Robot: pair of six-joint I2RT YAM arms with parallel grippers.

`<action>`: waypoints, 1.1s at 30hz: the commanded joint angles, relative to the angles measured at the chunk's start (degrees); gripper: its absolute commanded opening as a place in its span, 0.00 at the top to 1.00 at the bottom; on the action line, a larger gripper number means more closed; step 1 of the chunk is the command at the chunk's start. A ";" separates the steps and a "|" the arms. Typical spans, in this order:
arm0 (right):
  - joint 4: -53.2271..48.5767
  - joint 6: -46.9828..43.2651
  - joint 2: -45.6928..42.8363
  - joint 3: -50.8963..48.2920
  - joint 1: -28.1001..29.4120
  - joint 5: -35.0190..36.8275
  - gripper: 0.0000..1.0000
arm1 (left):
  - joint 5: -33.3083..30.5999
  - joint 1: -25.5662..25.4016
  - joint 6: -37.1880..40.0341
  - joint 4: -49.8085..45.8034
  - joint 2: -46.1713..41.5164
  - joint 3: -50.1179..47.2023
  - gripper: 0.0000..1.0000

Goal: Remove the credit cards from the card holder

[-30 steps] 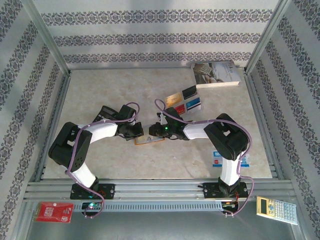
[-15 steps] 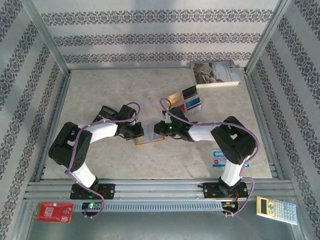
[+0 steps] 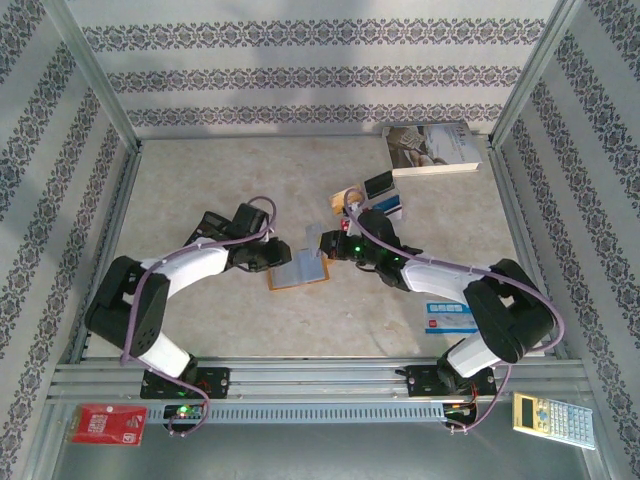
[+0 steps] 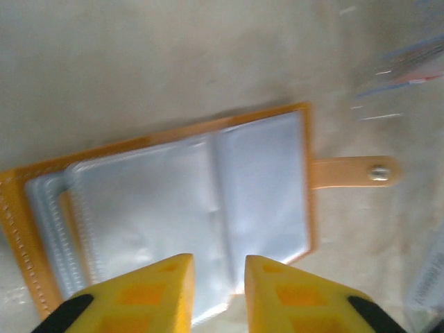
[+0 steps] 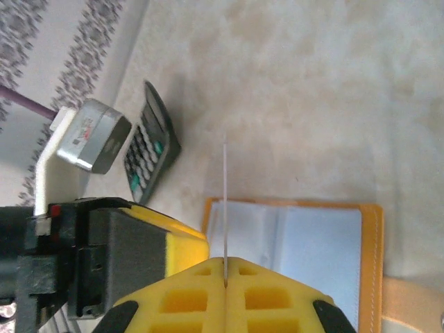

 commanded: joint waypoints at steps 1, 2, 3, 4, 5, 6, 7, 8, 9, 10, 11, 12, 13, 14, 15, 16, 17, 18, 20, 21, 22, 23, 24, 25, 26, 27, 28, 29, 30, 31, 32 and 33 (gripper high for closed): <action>6.31 3.45 -3.00 -0.90 -1.43 0.40 1.00 | 1.79 0.11 -3.67 7.12 -5.15 3.57 0.68; 7.44 4.96 -4.01 -1.09 -1.83 0.15 1.00 | 1.87 0.02 -4.99 9.16 -6.22 3.90 0.64; 8.47 6.46 -5.19 -1.45 -2.30 0.15 1.00 | 1.98 -0.16 -6.39 11.38 -7.29 3.85 0.61; 9.20 7.55 -6.16 -1.75 -2.67 0.23 1.00 | 1.99 -0.34 -7.50 13.46 -8.22 3.65 0.58; 10.00 8.49 -7.25 -2.02 -3.26 0.07 1.00 | 1.99 -0.49 -8.92 15.83 -9.12 3.33 0.55; 10.64 9.41 -8.19 -2.25 -3.87 -0.27 1.00 | 2.02 -0.60 -9.93 17.94 -9.89 3.15 0.52; 11.21 10.20 -8.90 -2.39 -4.41 -0.50 1.00 | 2.10 -0.82 -10.66 19.51 -10.43 2.98 0.50; 12.08 11.11 -9.53 -2.54 -5.06 -0.99 1.00 | 2.29 -0.91 -11.31 21.20 -10.90 2.85 0.49; 13.26 12.33 -9.87 -2.57 -5.72 -1.57 1.00 | 2.60 -0.99 -12.00 22.79 -11.10 2.89 0.47; 14.61 13.30 -10.04 -2.62 -6.24 -2.34 1.00 | 2.88 -1.17 -12.44 23.90 -11.21 2.94 0.45; 16.23 14.55 -10.01 -2.57 -6.89 -3.18 1.00 | 3.20 -1.36 -13.05 25.05 -11.05 3.21 0.42; 17.82 15.85 -9.86 -2.57 -7.39 -3.89 1.00 | 3.67 -1.63 -13.57 25.96 -10.67 3.50 0.42; 19.17 16.96 -9.60 -2.44 -7.80 -4.42 1.00 | 4.28 -1.90 -13.84 26.46 -10.29 3.92 0.41; 20.81 18.12 -9.21 -2.24 -8.15 -5.10 1.00 | 4.89 -2.30 -14.12 26.82 -9.70 4.60 0.41; 22.30 19.26 -8.74 -2.05 -8.42 -5.82 1.00 | 5.62 -2.74 -14.20 27.14 -9.10 5.23 0.41; 23.67 20.14 -8.27 -1.88 -8.61 -6.25 1.00 | 6.06 -3.12 -14.18 27.24 -8.57 5.90 0.41; 25.13 21.37 -7.77 -1.79 -8.83 -6.73 0.99 | 6.35 -3.58 -14.25 27.09 -7.93 6.62 0.41; 26.48 22.34 -7.32 -1.73 -9.01 -7.17 0.99 | 6.88 -3.99 -14.35 27.34 -7.34 7.21 0.43; 28.64 23.94 -6.39 -1.69 -9.30 -7.81 0.99 | 7.82 -4.54 -14.57 28.06 -6.40 8.17 0.45; 29.48 24.71 -5.94 -1.60 -9.53 -8.24 0.99 | 8.04 -4.79 -14.70 28.25 -6.00 8.59 0.46; 30.33 25.30 -5.62 -1.60 -9.56 -8.57 0.99 | 8.22 -4.95 -14.71 28.30 -5.61 8.93 0.48; 31.20 25.85 -5.28 -1.60 -9.58 -8.85 0.99 | 8.32 -5.08 -14.72 28.30 -5.27 9.40 0.49; 31.63 26.29 -5.00 -1.60 -9.58 -9.06 0.99 | 8.49 -5.18 -14.81 28.38 -4.83 9.81 0.51; 32.03 26.58 -4.84 -1.60 -9.58 -9.23 0.99 | 8.65 -5.17 -14.92 28.54 -4.49 10.13 0.52; 32.47 26.88 -4.71 -1.60 -9.68 -9.47 0.99 | 8.67 -5.23 -14.96 28.70 -4.06 10.34 0.54; 32.72 27.05 -4.57 -1.60 -9.67 -9.59 0.99 | 8.67 -5.25 -15.05 28.73 -3.69 10.64 0.56; 32.70 27.14 -4.62 -1.69 -9.80 -9.63 0.99 | 8.67 -5.18 -15.07 28.82 -3.41 10.91 0.57; 32.70 27.16 -4.58 -1.75 -9.85 -9.69 0.99 | 8.88 -5.26 -15.14 28.99 -3.03 11.27 0.60; 32.79 27.30 -4.48 -1.78 -9.93 -9.78 0.99 | 9.10 -5.26 -15.31 29.24 -2.71 11.45 0.62; 32.79 27.49 -4.32 -1.86 -10.02 -9.87 0.99 | 9.19 -5.26 -15.40 29.48 -2.39 11.69 0.65; 33.02 27.81 -4.02 -1.86 -10.16 -10.15 0.99 | 9.34 -5.26 -15.49 29.69 -2.28 11.80 0.67; 33.53 28.18 -3.70 -1.91 -10.28 -10.30 0.99 | 9.45 -5.26 -15.51 29.86 -2.08 12.05 0.71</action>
